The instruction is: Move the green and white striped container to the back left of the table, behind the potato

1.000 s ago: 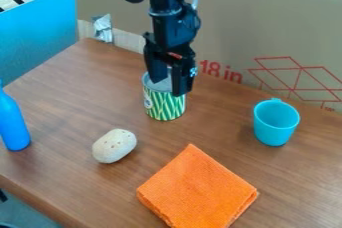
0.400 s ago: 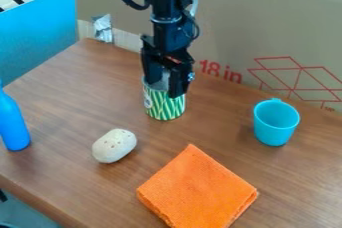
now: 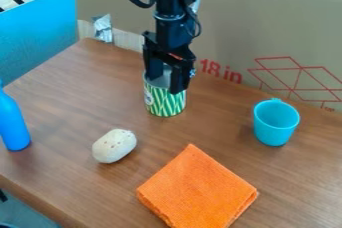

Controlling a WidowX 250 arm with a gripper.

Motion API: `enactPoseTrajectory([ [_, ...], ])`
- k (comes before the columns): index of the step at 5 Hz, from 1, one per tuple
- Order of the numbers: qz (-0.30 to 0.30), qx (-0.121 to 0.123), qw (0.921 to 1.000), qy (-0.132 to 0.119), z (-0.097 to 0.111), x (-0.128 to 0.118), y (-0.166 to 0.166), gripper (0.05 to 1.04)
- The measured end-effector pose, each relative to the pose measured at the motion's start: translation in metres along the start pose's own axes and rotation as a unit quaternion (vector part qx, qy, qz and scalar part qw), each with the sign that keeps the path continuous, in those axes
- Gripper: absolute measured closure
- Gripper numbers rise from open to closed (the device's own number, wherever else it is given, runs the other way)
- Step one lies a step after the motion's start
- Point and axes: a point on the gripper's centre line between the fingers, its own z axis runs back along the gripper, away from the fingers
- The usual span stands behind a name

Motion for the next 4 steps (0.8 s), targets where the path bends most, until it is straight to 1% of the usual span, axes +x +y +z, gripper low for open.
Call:
enactPoseTrajectory([
  [1,0.027,0.008,0.9995,0.012,0.000,-0.001,0.024,0.082],
  [2,0.063,0.007,0.9978,0.016,0.000,0.001,0.064,0.082],
  [3,0.114,0.010,0.9930,0.028,-0.001,-0.003,0.109,0.082],
  [4,0.163,0.035,0.9836,0.069,-0.003,-0.017,0.133,0.082],
])
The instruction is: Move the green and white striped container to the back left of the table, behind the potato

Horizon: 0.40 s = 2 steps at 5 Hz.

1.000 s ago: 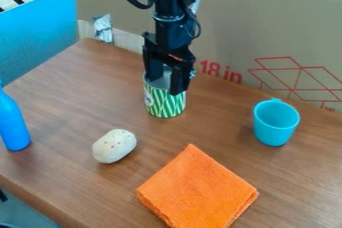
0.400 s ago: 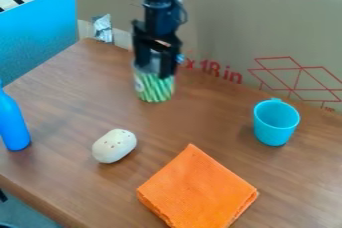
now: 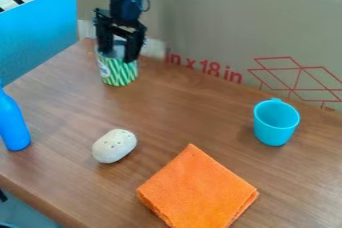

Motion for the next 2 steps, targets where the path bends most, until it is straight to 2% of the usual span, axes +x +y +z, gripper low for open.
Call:
enactPoseTrajectory([
  [2,0.050,0.024,0.9970,0.054,-0.0051,-0.0215,0.0256,0.082],
])
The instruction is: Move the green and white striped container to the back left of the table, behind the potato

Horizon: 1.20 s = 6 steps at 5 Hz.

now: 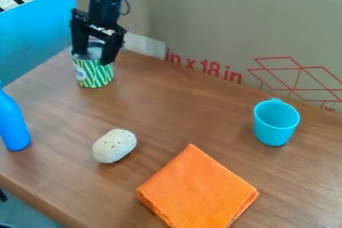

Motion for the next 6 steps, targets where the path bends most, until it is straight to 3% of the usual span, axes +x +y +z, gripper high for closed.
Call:
enactPoseTrajectory([
  [1,0.004,-0.001,1.0000,-0.002,-0.001,-0.004,0.000,0.082],
  [2,-0.010,-0.019,0.9995,-0.023,0.007,-0.002,-0.005,0.082],
  [4,-0.049,-0.045,0.9952,-0.072,0.040,-0.024,-0.015,0.082],
  [5,-0.086,-0.062,0.9915,-0.075,0.045,-0.051,-0.029,0.082],
  [6,-0.151,-0.070,0.9847,-0.053,0.037,-0.082,-0.058,0.082],
])
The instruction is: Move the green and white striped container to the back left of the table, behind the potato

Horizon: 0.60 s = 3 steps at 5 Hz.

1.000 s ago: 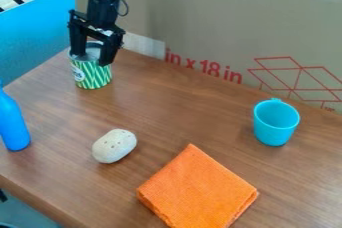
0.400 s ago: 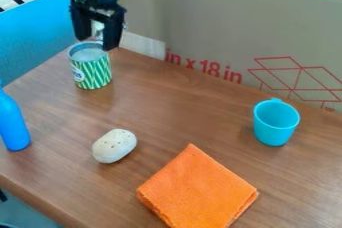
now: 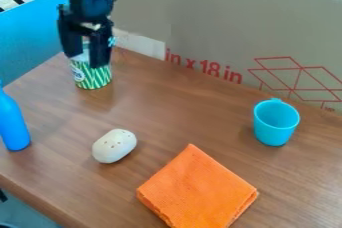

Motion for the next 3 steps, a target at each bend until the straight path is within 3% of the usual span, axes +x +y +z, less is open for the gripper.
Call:
enactPoseTrajectory([
  [1,-0.045,-0.001,0.9990,0.007,-0.008,-0.015,-0.031,0.082],
  [2,-0.070,-0.008,0.9975,-0.001,-0.005,-0.015,-0.051,0.082],
  [3,-0.070,-0.008,0.9975,-0.002,-0.004,-0.015,-0.051,0.082],
])
